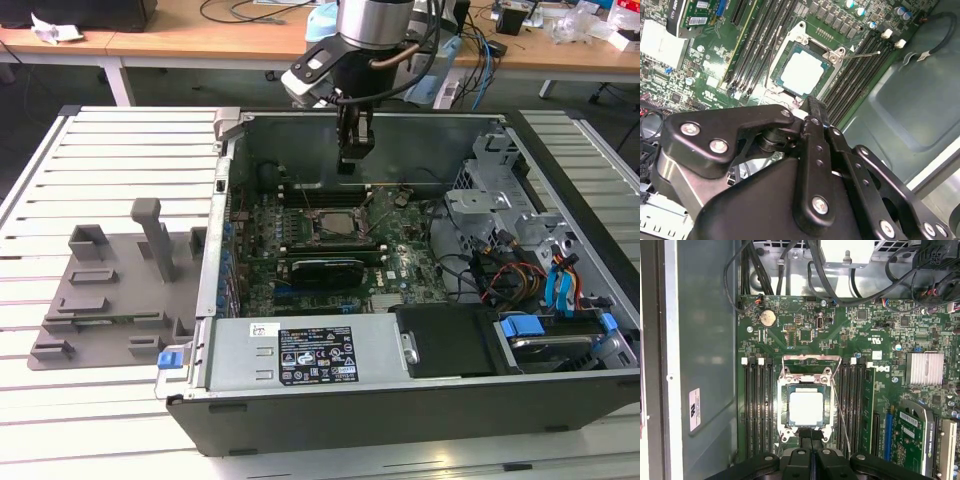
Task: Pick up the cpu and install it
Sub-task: 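Place the cpu into insertion slot, then close the cpu cover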
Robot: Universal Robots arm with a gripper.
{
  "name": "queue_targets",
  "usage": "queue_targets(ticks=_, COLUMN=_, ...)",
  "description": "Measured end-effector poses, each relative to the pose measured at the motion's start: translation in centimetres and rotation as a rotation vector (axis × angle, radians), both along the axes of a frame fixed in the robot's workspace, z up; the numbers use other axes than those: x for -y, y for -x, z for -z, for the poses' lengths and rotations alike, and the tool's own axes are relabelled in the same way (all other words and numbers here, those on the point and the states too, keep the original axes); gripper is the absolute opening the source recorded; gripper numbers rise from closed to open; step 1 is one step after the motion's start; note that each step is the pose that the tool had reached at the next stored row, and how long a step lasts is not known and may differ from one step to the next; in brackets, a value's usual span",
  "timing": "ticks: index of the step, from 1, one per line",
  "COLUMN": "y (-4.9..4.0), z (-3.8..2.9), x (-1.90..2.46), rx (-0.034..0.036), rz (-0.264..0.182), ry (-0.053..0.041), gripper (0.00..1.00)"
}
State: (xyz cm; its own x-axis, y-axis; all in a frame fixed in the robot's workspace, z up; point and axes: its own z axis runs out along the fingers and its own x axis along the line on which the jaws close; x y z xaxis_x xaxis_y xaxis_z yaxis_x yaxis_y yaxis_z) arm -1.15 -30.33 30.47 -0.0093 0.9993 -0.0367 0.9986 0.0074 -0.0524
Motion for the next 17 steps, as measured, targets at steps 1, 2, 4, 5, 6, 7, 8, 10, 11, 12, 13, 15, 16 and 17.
queue_targets(ticks=1, y=0.0, z=0.0, x=0.0, rx=0.0, rz=0.0, ry=0.0, gripper=0.11)
queue_targets(ticks=2, y=0.0, z=-0.01, x=0.0, rx=0.0, rz=0.0, ry=0.0, gripper=0.11)
queue_targets(ticks=4, y=0.0, z=-0.03, x=0.0, rx=0.0, rz=0.0, ry=0.0, gripper=0.11)
queue_targets(ticks=5, y=0.0, z=-0.03, x=0.0, rx=0.0, rz=0.0, ry=0.0, gripper=0.11)
queue_targets(ticks=6, y=0.0, z=-0.04, x=0.0, rx=-0.0001, rz=0.0, ry=0.0, gripper=0.11)
queue_targets(ticks=7, y=0.0, z=-0.04, x=0.0, rx=0.0, rz=0.0, ry=0.0, gripper=0.11)
queue_targets(ticks=8, y=0.0, z=-0.05, x=0.0, rx=0.0, rz=0.0, ry=0.0, gripper=0.11)
queue_targets(ticks=10, y=-0.02, z=-0.06, x=0.0, rx=-0.0001, rz=0.0, ry=-0.0001, gripper=0.11)
queue_targets(ticks=11, y=-0.12, z=-0.06, x=0.0, rx=-0.0001, rz=0.0, ry=0.0, gripper=0.11)
queue_targets(ticks=12, y=-0.19, z=-0.06, x=0.0, rx=0.0, rz=0.0, ry=0.0001, gripper=0.11)
queue_targets(ticks=13, y=-0.27, z=-0.06, x=0.0, rx=-0.0001, rz=0.0, ry=0.0001, gripper=0.11)
queue_targets(ticks=15, y=-0.72, z=-0.06, x=0.0, rx=0.0, rz=0.0, ry=0.0009, gripper=0.11)
queue_targets(ticks=16, y=-1.3, z=-0.06, x=0.0, rx=-0.0001, rz=0.0, ry=0.0024, gripper=0.11)
queue_targets(ticks=17, y=-2.15, z=-0.06, x=0.0, rx=-0.0001, rz=0.0, ry=0.0045, gripper=0.11)
